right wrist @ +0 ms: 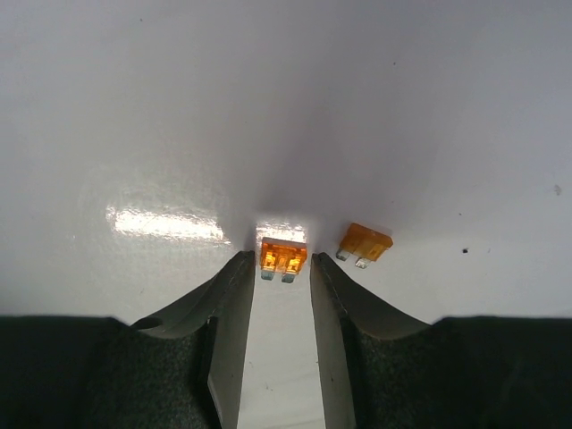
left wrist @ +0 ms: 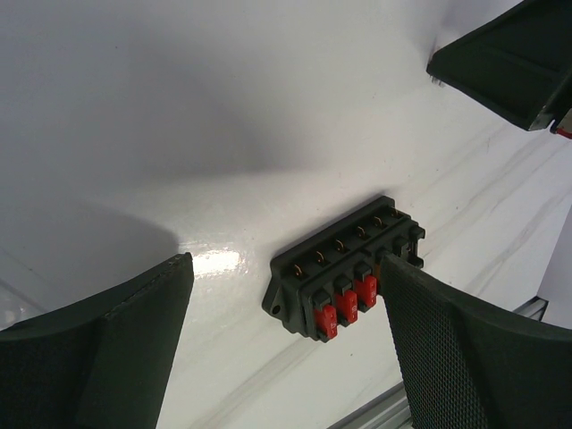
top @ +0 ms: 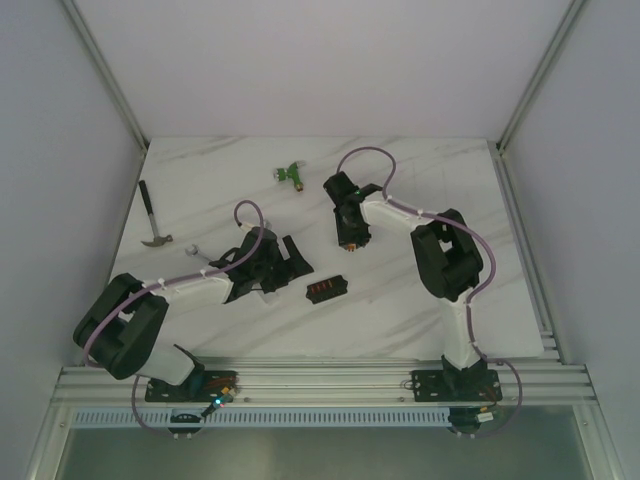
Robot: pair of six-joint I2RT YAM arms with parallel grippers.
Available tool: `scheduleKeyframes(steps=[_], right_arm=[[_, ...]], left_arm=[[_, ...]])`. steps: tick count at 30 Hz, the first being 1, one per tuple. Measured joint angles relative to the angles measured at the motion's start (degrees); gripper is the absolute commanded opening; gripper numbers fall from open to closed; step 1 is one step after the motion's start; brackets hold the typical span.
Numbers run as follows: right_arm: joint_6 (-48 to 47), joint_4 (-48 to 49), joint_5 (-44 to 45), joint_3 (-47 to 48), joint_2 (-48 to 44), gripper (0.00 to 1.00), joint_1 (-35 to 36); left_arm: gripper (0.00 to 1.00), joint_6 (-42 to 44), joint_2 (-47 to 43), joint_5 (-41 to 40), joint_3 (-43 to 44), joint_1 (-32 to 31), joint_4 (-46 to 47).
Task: Snap on the fuse box
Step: Pick up the fuse from the center of the board.
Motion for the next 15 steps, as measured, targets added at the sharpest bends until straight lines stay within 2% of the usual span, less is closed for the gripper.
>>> scheduleKeyframes(steps=[5,15], right_arm=[[0.4,0.0,0.0,1.0,0.7,0.38,0.0],[1.1,0.2,-0.1,1.2,0.9,0.27,0.0]], left_arm=[[0.94,0.0,0.3,0.2,0.0,0.0,0.0],[0.93,0.0,0.3,0.4,0.0,0.0,0.0]])
